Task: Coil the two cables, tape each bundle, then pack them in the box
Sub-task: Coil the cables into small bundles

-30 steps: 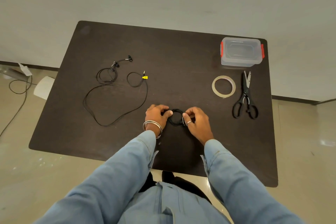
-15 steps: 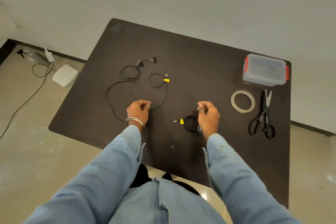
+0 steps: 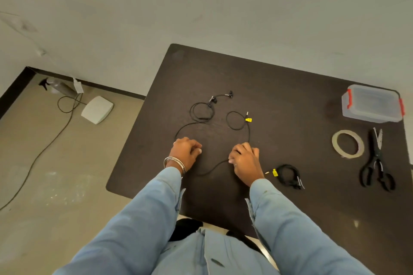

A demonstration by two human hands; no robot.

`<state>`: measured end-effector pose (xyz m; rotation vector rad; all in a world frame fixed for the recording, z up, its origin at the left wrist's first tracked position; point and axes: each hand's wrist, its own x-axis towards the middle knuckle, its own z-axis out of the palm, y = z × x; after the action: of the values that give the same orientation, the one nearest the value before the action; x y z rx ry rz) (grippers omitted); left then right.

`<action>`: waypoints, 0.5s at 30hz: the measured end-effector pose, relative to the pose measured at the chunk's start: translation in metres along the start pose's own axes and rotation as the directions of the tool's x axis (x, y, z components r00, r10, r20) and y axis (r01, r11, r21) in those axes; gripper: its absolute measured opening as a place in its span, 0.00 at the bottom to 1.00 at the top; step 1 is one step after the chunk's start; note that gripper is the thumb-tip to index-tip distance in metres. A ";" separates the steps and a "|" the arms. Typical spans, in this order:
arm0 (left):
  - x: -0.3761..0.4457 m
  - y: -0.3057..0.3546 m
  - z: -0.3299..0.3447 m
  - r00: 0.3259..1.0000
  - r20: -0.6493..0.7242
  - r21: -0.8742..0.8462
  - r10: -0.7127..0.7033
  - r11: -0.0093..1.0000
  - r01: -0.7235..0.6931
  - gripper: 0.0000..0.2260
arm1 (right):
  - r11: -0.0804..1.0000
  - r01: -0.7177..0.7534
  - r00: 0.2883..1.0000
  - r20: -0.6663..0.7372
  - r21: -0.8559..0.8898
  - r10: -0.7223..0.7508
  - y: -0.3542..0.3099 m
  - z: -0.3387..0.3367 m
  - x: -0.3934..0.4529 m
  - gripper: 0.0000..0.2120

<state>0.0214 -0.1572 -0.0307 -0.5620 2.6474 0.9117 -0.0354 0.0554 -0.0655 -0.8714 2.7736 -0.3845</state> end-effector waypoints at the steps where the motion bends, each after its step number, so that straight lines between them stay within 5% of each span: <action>1: 0.003 0.000 -0.003 0.999 0.021 -0.015 0.035 0.999 -0.035 0.09 | 0.999 -0.035 0.999 -0.004 0.020 0.035 -0.005 0.000 0.000 0.05; 7: 0.012 0.025 -0.012 0.953 0.189 -0.121 0.237 0.969 -0.217 0.16 | 0.926 -0.144 0.987 -0.012 0.349 0.158 -0.040 -0.017 0.016 0.04; 11: 0.018 0.035 -0.019 0.964 0.103 -0.174 0.243 0.959 -0.223 0.06 | 0.769 -0.183 0.970 -0.015 0.612 0.242 -0.047 -0.034 0.024 0.04; 15: 0.028 0.033 -0.037 0.985 -0.075 -0.307 0.154 0.937 -0.170 0.04 | 0.727 -0.182 0.968 -0.007 0.662 0.249 -0.033 -0.056 0.028 0.05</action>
<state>-0.0237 -0.1645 0.0039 -0.4433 2.6395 1.4000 -0.0555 0.0231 -0.0053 -0.3465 2.4610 -1.2864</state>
